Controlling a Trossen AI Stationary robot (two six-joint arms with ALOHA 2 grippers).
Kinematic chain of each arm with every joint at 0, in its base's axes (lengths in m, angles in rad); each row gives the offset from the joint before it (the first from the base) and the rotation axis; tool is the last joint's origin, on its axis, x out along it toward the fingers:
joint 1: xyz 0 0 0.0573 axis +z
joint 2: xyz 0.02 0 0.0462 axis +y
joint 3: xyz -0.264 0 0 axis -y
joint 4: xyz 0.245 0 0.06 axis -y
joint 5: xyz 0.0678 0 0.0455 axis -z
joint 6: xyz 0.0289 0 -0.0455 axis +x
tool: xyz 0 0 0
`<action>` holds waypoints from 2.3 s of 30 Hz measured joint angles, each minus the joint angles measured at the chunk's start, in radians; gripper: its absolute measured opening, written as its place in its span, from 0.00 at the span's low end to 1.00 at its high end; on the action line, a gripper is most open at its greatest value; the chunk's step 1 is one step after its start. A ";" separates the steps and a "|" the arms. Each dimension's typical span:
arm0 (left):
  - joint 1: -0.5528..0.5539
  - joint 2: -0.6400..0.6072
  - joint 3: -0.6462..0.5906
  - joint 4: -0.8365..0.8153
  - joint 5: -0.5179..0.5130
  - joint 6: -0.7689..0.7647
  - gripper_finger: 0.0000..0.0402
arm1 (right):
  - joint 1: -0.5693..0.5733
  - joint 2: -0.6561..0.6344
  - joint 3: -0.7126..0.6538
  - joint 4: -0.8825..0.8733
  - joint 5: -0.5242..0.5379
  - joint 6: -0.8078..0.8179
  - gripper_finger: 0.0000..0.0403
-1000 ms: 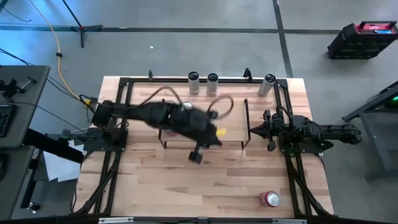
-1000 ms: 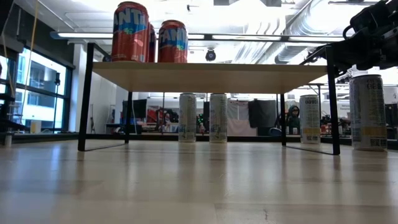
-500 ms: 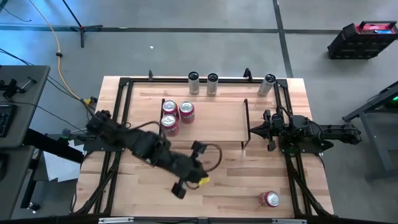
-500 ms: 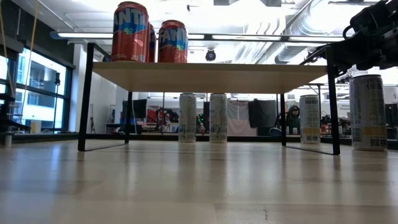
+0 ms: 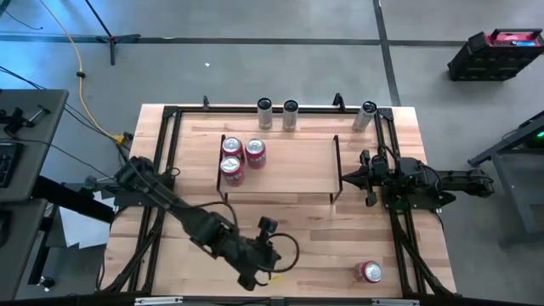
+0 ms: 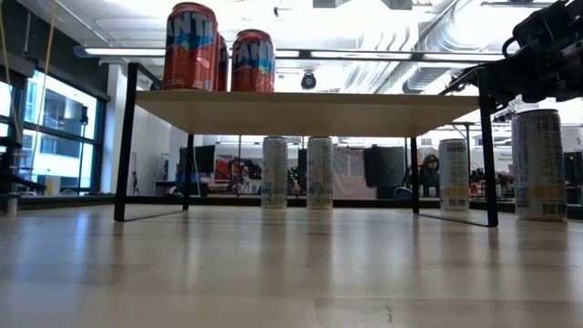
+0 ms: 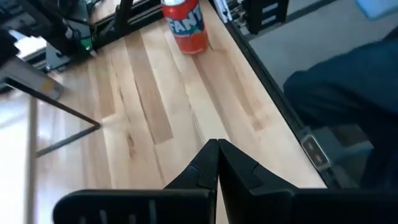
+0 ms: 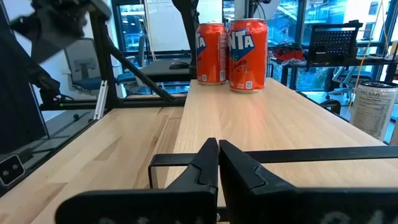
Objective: Place canned beverage on shelf
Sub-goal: Put the red soda can on the shelf aligned with the other red soda can
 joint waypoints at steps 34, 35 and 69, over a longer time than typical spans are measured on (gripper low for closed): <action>0.039 0.003 -0.284 0.634 0.054 -0.158 0.00 | 0.425 0.521 0.371 0.196 0.089 0.149 0.00; 0.034 0.003 -0.294 0.652 0.036 -0.147 0.00 | 0.464 0.578 0.402 0.194 0.111 0.149 0.00; -0.211 0.127 -0.314 0.886 -0.310 -0.162 0.00 | 1.052 1.553 1.446 -0.946 0.364 0.828 0.23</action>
